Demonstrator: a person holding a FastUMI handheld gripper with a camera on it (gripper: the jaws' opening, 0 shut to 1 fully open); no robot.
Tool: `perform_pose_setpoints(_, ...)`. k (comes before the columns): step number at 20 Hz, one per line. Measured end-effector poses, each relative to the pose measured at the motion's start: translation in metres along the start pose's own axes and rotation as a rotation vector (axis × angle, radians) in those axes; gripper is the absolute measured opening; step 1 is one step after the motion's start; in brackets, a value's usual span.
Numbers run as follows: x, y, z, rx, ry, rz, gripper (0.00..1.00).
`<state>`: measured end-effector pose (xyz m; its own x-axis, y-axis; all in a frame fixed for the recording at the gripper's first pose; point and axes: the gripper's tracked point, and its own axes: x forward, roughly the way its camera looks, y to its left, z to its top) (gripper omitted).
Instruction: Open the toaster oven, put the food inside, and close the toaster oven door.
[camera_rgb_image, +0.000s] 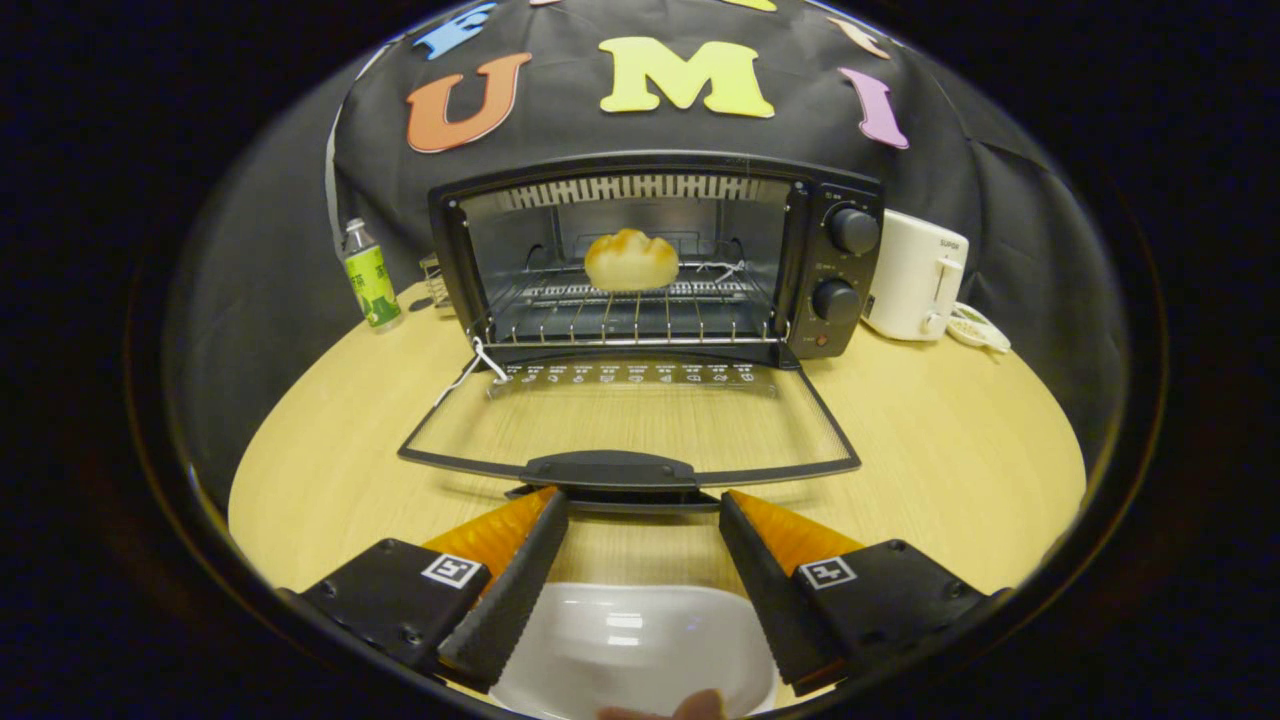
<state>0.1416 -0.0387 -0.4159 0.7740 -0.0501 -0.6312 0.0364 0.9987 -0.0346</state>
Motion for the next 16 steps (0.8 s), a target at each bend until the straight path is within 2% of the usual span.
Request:
perform_pose_setpoints(4, -0.023, 0.001, 0.024, -0.041, -0.127, -0.03, 1.0)
perform_pose_setpoints(9, -0.041, 0.002, 0.068, -0.05, -0.263, -0.024, 1.0)
perform_pose_setpoints(16, -0.05, 0.009, 0.129, -0.045, -0.353, 0.015, 1.0)
